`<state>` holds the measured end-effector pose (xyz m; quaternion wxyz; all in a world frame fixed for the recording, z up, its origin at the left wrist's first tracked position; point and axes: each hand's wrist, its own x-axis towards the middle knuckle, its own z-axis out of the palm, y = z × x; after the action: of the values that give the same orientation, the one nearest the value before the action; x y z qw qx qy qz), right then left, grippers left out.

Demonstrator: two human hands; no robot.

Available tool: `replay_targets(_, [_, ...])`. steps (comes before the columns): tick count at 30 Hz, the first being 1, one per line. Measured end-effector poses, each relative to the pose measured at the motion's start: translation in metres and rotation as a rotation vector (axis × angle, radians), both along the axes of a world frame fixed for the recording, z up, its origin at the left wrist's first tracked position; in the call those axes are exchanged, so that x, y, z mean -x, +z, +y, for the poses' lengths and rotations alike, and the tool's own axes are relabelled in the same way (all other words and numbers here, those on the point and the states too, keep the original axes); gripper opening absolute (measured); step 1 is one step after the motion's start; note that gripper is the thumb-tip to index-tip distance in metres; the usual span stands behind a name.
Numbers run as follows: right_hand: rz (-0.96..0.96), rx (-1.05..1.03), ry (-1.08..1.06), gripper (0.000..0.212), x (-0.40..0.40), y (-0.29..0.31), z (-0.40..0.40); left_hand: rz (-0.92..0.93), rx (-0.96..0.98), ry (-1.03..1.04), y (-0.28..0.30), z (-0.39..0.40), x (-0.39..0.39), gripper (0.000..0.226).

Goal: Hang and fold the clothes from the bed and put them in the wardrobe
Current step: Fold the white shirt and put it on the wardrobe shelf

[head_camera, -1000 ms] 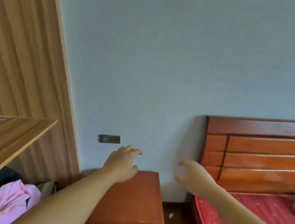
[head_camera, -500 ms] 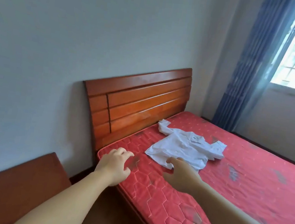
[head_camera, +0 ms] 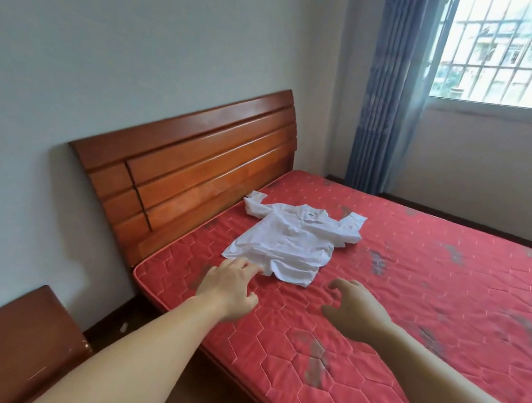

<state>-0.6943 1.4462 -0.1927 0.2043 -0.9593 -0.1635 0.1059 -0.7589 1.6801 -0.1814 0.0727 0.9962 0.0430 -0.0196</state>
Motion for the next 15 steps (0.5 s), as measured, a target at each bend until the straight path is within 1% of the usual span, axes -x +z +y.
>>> replay_targets(8, [-0.063,0.076,0.015,0.053,-0.062,-0.016,0.036,0.071,-0.002,0.025,-0.02,0.042,-0.056,0.058])
replay_targets(11, [-0.128,0.146,0.028,0.051,-0.093,-0.025,0.06,0.101,0.013,0.033,-0.034,0.072,-0.09,0.058])
replay_targets(15, [-0.108,0.212,-0.019,0.054,-0.143,-0.034,0.09,0.126,0.049,0.014,-0.049,0.114,-0.148,0.059])
